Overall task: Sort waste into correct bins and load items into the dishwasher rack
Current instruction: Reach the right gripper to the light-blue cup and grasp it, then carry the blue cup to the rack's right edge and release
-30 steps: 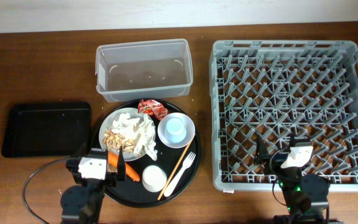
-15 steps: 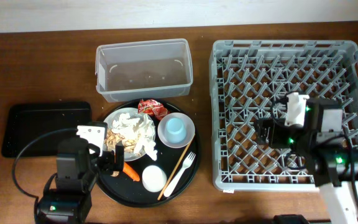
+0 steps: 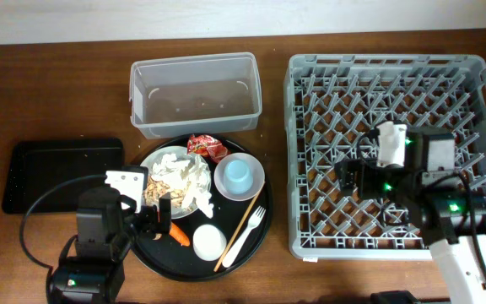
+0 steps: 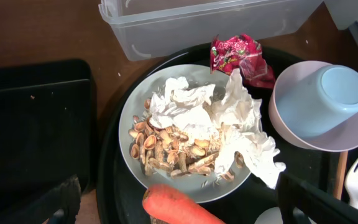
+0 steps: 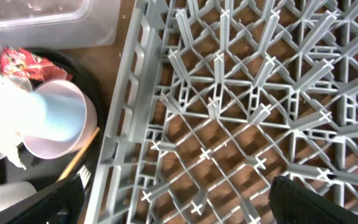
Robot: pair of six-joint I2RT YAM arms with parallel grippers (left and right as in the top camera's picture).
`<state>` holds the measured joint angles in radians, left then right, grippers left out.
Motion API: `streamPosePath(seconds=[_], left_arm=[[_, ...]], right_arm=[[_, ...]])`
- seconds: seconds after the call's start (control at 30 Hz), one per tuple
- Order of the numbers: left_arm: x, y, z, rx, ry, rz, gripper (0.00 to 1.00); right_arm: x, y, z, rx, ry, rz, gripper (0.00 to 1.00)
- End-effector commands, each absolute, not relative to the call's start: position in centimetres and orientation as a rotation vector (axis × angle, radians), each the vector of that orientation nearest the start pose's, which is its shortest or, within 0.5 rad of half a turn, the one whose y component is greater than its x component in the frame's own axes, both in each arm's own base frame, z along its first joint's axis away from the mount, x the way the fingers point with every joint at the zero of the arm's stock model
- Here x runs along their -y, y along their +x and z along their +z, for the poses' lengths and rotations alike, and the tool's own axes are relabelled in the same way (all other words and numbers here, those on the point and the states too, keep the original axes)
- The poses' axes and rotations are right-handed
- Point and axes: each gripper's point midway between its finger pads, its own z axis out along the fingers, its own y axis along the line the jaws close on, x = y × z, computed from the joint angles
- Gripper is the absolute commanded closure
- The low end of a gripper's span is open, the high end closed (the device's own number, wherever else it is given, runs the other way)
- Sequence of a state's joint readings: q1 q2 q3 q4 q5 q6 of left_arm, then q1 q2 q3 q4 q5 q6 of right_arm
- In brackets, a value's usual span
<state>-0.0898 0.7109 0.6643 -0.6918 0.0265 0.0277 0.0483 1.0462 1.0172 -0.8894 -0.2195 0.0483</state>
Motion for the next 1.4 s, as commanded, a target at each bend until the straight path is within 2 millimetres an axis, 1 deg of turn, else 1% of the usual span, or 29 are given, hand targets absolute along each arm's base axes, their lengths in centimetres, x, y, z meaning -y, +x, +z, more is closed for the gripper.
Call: streamPosePath(seconds=[0.0, 0.1, 0.13, 0.2, 0.27, 0.3, 0.33, 0.37, 0.43, 0.47, 0.5, 0.53, 0.57, 0.6, 0.63, 0.7, 0.73, 0.8, 0.9, 1.0, 1.03, 1.07, 1.17, 1.23, 1.27, 1.3, 1.33, 1.37], left_arm=[[2.8, 25.1, 18.3, -2.271, 0.108, -0.095, 0.01], [2.8, 24.8, 18.0, -2.287, 0.108, -0.096, 0.01], [2.8, 24.7, 17.8, -2.295, 0.109, -0.095, 0.01], [2.8, 24.5, 17.6, -2.309, 0.109, -0.095, 0.01], [2.8, 24.3, 17.4, -2.320, 0.107, -0.095, 0.01], [2.7, 24.2, 17.5, -2.327, 0.054, -0.113, 0.01], [2.4, 24.2, 18.2, -2.320, 0.024, -0.115, 0.01], [1.5, 24.2, 19.3, -2.318, -0.020, -0.096, 0.01], [0.0, 24.2, 20.0, -2.341, -0.095, -0.065, 0.01], [-1.1, 24.1, 20.1, -2.373, -0.151, -0.044, 0.01], [-2.3, 24.0, 19.6, -2.427, -0.215, -0.026, 0.01], [-2.8, 23.9, 19.1, -2.466, -0.250, -0.020, 0.01], [-3.2, 23.7, 17.9, -2.529, -0.287, -0.031, 0.01], [-3.3, 23.6, 16.4, -2.601, -0.316, -0.052, 0.01], [-3.0, 23.5, 15.4, -2.652, -0.320, -0.082, 0.01], [-2.9, 23.7, 14.5, -2.695, -0.325, -0.101, 0.00], [-2.9, 23.7, 14.2, -2.704, -0.327, -0.103, 0.01], [-2.9, 23.7, 14.3, -2.704, -0.327, -0.103, 0.01], [-2.9, 23.7, 14.2, -2.705, -0.327, -0.103, 0.01], [-2.9, 23.6, 14.2, -2.707, -0.328, -0.103, 0.01], [-2.9, 23.6, 14.2, -2.708, -0.328, -0.103, 0.01], [-2.8, 23.5, 14.2, -2.713, -0.329, -0.104, 0.01], [-2.8, 23.5, 14.1, -2.715, -0.329, -0.104, 0.01], [-2.8, 23.4, 14.1, -2.720, -0.330, -0.105, 0.01], [-2.8, 23.3, 14.1, -2.721, -0.331, -0.105, 0.01], [-2.8, 23.3, 14.1, -2.721, -0.331, -0.105, 0.01], [-2.8, 23.3, 14.1, -2.723, -0.331, -0.105, 0.01], [-2.8, 23.3, 14.1, -2.722, -0.331, -0.104, 0.01]], right_arm=[[-8.9, 29.3, 23.0, -2.447, -0.277, 0.324, 0.01], [-13.3, 29.6, 23.7, -2.444, -0.442, 0.376, 0.02], [-14.4, 29.7, 23.8, -2.443, -0.481, 0.380, 0.02], [-17.2, 29.8, 23.8, -2.440, -0.576, 0.411, 0.02], [-18.6, 29.7, 23.1, -2.447, -0.624, 0.424, 0.02], [-20.1, 29.5, 22.0, -2.469, -0.669, 0.437, 0.02], [-21.3, 29.4, 21.0, -2.484, -0.711, 0.444, 0.02], [-22.8, 29.2, 19.9, -2.495, -0.763, 0.452, 0.02], [-24.4, 29.1, 18.4, -2.522, -0.785, 0.459, 0.02], [-25.1, 29.2, 17.5, -2.541, -0.781, 0.465, 0.02], [-25.8, 29.2, 16.7, -2.550, -0.800, 0.464, 0.02], [-26.2, 29.3, 16.1, -2.557, -0.805, 0.463, 0.02], [-26.4, 29.9, 15.4, -2.562, -0.797, 0.429, 0.02], [-26.7, 30.4, 14.6, -2.562, -0.789, 0.404, 0.02], [-26.9, 30.8, 14.1, -2.563, -0.789, 0.387, 0.02], [-27.5, 31.4, 12.7, -2.566, -0.797, 0.351, 0.02], [-28.0, 31.5, 12.1, -2.565, -0.802, 0.349, 0.02], [-27.9, 32.1, 10.9, -2.588, -0.748, 0.291, 0.02], [-28.1, 32.3, 8.6, -2.643, -0.716, 0.269, 0.02], [-28.6, 32.8, 8.0, -2.646, -0.671, 0.287, 0.02], [-28.6, 32.8, 7.6, -2.662, -0.642, 0.290, 0.07], [-28.8, 32.6, 7.3, -2.668, -0.646, 0.289, 0.08], [-29.4, 32.7, 7.4, -2.653, -0.627, 0.281, 0.15], [-29.4, 32.6, 7.4, -2.658, -0.614, 0.284, 0.30], [-29.3, 32.7, 7.4, -2.663, -0.590, 0.281, 0.31], [-29.3, 32.7, 7.4, -2.666, -0.576, 0.280, 0.38], [-28.9, 32.8, 7.3, -2.675, -0.538, 0.257, 0.41], [-28.4, 32.8, 7.2, -2.686, -0.511, 0.228, 0.41]])
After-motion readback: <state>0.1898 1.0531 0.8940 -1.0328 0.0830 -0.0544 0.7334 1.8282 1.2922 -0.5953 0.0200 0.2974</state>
